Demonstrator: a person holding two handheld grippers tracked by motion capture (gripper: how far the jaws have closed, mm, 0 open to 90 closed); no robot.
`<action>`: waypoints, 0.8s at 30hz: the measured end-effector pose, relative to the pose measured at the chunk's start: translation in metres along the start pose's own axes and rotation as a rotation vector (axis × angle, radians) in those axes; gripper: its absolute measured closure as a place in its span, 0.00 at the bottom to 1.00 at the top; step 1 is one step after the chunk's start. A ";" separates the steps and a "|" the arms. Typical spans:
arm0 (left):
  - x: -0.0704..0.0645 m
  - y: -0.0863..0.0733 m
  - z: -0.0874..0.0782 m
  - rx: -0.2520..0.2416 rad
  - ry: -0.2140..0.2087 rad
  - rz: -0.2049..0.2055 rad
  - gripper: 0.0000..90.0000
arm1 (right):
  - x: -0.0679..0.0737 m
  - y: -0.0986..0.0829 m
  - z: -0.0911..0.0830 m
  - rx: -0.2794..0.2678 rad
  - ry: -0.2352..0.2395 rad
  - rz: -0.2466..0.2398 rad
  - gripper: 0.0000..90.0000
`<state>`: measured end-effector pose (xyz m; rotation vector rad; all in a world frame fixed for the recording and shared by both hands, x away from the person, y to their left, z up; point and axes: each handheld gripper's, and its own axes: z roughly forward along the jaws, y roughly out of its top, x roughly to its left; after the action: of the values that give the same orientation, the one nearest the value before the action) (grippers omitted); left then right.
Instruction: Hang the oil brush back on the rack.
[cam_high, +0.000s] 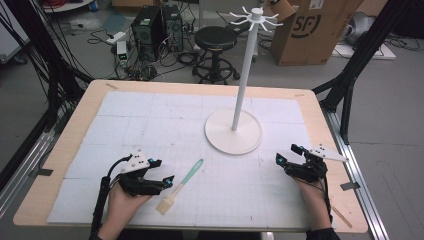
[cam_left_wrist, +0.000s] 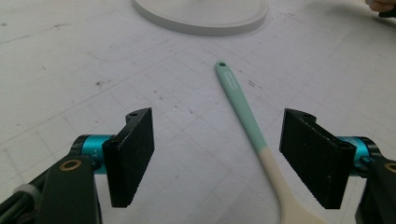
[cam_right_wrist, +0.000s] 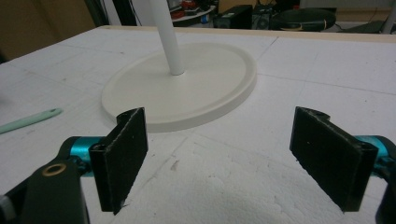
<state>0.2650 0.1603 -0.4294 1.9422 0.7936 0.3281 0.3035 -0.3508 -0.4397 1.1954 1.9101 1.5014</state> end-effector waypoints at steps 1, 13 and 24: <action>-0.002 -0.001 0.002 0.007 0.000 0.003 0.31 | 0.000 0.000 0.000 -0.001 0.000 0.001 0.21; -0.021 -0.006 0.019 0.074 -0.018 0.016 0.45 | 0.000 0.000 0.000 -0.005 0.003 0.000 0.21; -0.030 -0.009 0.028 0.138 -0.013 0.031 0.64 | 0.000 0.000 0.000 -0.003 0.001 0.005 0.21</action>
<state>0.2540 0.1244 -0.4476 2.0850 0.7964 0.2856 0.3041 -0.3508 -0.4400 1.2000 1.9064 1.5069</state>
